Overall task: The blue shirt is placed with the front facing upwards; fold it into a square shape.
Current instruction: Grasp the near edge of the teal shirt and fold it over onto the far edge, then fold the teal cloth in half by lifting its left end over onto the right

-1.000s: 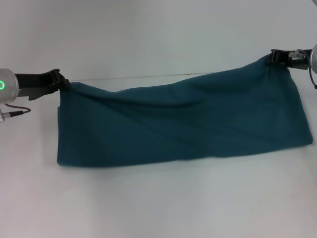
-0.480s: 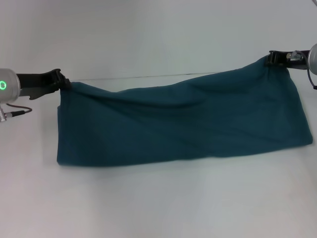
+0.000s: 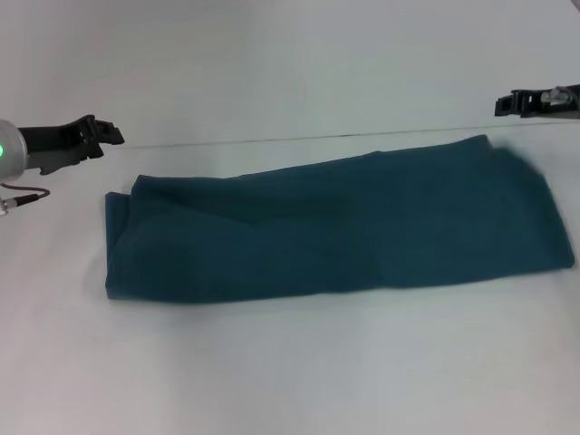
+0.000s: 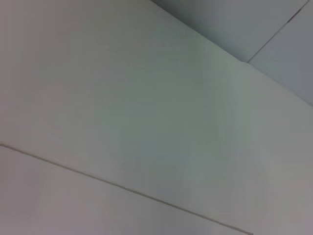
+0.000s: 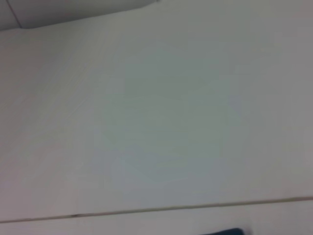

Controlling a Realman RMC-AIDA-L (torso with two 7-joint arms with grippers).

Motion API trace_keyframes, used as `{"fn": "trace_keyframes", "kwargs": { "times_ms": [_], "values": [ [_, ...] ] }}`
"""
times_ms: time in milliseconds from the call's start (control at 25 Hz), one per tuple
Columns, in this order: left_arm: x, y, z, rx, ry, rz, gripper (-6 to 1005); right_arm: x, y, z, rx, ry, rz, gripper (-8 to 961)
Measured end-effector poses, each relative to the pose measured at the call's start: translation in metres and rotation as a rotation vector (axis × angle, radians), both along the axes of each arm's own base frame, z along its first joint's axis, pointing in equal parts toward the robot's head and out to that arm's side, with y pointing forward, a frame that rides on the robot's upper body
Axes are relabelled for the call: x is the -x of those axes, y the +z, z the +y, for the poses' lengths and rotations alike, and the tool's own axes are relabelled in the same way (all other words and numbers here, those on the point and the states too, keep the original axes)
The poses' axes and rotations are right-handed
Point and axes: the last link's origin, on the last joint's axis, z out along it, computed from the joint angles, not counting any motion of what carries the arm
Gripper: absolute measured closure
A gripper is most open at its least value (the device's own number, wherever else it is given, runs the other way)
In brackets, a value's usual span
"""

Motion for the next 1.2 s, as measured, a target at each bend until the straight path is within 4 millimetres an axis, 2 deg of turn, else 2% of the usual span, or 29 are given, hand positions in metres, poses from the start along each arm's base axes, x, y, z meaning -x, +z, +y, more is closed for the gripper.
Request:
{"fn": "trace_keyframes", "kwargs": {
  "times_ms": [120, 200, 520, 720, 880, 960, 1000, 1040, 1200],
  "values": [
    [0.001, -0.001, -0.001, 0.004, 0.002, -0.001, 711, 0.0, 0.009, 0.002, -0.007, -0.002, -0.014, 641],
    [0.001, -0.001, -0.001, 0.004, 0.003, -0.002, 633, -0.001, 0.013, 0.003, -0.009, -0.01, -0.013, 403],
    [0.001, -0.002, -0.002, 0.007, 0.004, -0.01, 270, -0.004, 0.02, -0.002, 0.031, -0.036, 0.013, 239],
    [0.003, -0.002, -0.009, 0.037, 0.0, -0.031, 138, 0.008, 0.022, -0.011, 0.108, -0.011, 0.112, 136],
    [0.008, 0.009, -0.025, 0.065, -0.022, -0.116, 57, 0.019, 0.017, -0.036, 0.224, 0.088, 0.242, 54],
    [0.011, 0.013, -0.04, 0.075, -0.04, -0.192, 55, 0.022, 0.011, -0.054, 0.282, 0.153, 0.318, 60],
    [0.019, 0.016, -0.054, 0.079, -0.042, -0.254, 53, 0.022, 0.007, -0.064, 0.312, 0.189, 0.357, 63],
    [0.019, 0.016, -0.054, 0.079, -0.042, -0.254, 52, 0.022, 0.002, -0.074, 0.344, 0.224, 0.399, 66],
    [0.037, 0.012, -0.082, 0.094, -0.015, -0.352, 51, 0.012, -0.013, -0.115, 0.461, 0.33, 0.482, 69]
  ]
}}
